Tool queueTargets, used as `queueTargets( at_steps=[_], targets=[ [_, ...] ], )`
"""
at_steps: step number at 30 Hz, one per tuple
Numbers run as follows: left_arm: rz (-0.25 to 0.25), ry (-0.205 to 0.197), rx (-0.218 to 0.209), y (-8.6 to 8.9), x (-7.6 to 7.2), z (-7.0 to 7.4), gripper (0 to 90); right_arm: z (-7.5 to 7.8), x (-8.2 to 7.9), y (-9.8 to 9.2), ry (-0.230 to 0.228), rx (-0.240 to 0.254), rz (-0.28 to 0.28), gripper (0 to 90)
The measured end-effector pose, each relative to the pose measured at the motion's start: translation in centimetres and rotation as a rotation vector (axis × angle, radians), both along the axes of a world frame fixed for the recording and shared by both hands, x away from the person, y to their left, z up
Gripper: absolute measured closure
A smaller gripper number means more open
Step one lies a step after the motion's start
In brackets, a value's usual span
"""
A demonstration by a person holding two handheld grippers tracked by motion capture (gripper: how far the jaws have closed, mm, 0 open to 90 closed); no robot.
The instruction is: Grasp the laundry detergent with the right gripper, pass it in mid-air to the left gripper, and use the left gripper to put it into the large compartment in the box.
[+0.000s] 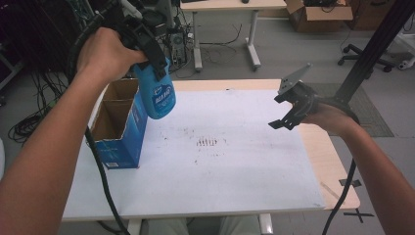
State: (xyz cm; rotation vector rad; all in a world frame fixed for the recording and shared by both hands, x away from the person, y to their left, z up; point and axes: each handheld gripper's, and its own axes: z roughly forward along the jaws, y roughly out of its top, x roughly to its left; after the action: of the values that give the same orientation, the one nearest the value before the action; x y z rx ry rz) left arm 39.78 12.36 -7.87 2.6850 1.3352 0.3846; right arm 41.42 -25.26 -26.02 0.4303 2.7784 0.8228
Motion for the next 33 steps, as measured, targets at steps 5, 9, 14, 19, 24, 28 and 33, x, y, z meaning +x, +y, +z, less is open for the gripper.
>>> queueTargets(
  at_steps=[5,9,14,19,24,28,33],
  targets=[
    [0.108,-0.033,-0.009,1.1,0.1,1.1,37.9,-0.4,0.7,-0.4,0.007,-0.02,-0.002,4.0],
    [0.166,-0.034,-0.005,2.1,0.2,1.9,37.9,-0.2,0.9,-0.3,0.004,-0.034,0.009,4.1],
    [0.273,-0.043,-0.033,4.0,0.3,2.7,38.0,0.3,1.2,0.0,-0.009,-0.042,0.023,4.3],
    [0.383,-0.059,-0.035,5.7,0.5,3.0,38.0,0.5,1.3,0.1,-0.009,-0.041,0.029,4.6],
    [0.469,-0.072,-0.006,7.3,0.5,3.0,38.0,0.5,1.6,0.0,-0.008,-0.043,0.031,4.6],
    [0.52,-0.077,-0.012,8.6,0.4,2.5,38.1,0.6,1.7,-0.1,-0.008,-0.038,0.028,4.6],
    [0.57,-0.082,-0.014,10.0,0.3,1.4,38.1,0.6,1.8,-0.1,-0.007,-0.039,0.027,4.6]
  ],
)
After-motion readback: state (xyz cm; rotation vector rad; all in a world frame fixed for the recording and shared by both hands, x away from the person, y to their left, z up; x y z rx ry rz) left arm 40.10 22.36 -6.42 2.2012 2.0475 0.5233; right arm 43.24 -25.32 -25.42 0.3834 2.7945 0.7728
